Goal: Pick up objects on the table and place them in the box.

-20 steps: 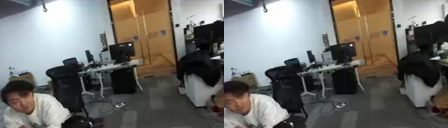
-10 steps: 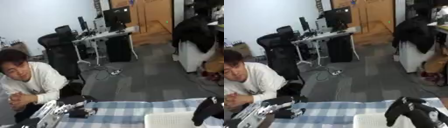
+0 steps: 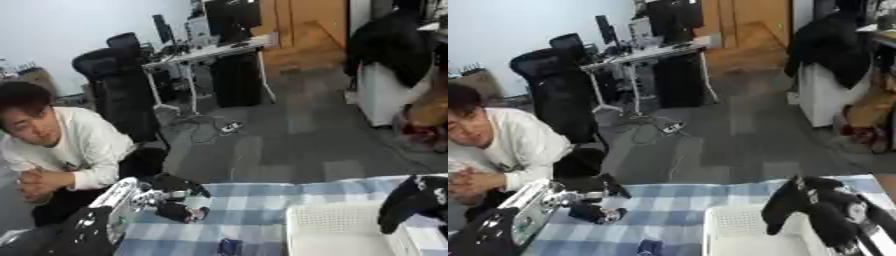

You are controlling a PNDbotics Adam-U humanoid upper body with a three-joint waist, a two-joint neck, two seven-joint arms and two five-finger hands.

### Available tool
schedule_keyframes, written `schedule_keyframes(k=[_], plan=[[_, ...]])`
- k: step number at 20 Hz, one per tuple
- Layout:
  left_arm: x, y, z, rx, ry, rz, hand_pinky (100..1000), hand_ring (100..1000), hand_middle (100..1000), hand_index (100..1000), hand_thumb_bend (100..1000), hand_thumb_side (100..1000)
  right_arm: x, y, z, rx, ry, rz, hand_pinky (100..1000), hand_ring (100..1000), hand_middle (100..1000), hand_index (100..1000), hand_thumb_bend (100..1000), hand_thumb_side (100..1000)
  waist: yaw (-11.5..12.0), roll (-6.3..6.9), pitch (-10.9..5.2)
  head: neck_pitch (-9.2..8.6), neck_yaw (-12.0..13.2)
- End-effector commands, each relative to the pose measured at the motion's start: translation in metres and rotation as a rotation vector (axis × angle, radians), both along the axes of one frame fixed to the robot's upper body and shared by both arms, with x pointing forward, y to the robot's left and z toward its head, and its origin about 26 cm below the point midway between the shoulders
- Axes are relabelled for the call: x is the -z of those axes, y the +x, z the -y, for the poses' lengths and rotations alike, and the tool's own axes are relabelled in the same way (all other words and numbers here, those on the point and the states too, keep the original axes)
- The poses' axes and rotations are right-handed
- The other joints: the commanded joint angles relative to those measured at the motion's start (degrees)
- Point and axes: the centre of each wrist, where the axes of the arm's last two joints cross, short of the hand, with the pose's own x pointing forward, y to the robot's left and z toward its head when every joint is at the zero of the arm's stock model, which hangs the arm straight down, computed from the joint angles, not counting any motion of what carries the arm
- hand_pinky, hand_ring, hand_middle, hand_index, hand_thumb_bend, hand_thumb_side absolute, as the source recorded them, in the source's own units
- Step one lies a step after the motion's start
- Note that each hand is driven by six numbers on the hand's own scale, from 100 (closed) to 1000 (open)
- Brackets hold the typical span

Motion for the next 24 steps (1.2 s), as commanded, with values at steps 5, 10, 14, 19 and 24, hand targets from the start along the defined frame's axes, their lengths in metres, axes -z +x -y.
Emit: schedule_keyframes(k=[5,10,14,19,24], plan=[[-0.005,0.006,0.008,0.124,0.079,0.013,1000,947,957,1000,1000,937,-0.010,-0.004,-0.006,-0.029,0.008,0.034,554,492,554,614,194,984,-0.31,-0.06,-1.14,-0.62,1.80],[-0.013,0.006,0.020,0.256,0.157,0.064,1000,957,955,1000,1000,915,-0.010,-0.004,-0.007,-0.033,0.009,0.035,555,493,555,614,193,983,-0.53,0.09,-1.11,-0.08,2.10],[-0.008,0.008,0.022,0.274,0.191,0.078,1000,956,956,1000,1000,916,-0.011,-0.004,-0.007,-0.036,0.013,0.034,556,494,555,615,192,983,-0.80,0.15,-1.05,0.90,2.53],[-0.002,0.011,0.018,0.260,0.222,0.074,1000,954,954,1000,1000,905,-0.012,-0.004,-0.008,-0.032,0.026,0.036,558,495,555,615,189,980,-1.22,0.27,-0.84,3.52,3.50],[0.001,0.013,0.017,0.237,0.232,0.087,1000,955,957,1000,1000,905,-0.013,-0.004,-0.008,-0.020,0.042,0.032,561,495,553,614,188,979,-1.53,0.23,-0.53,3.47,3.59]])
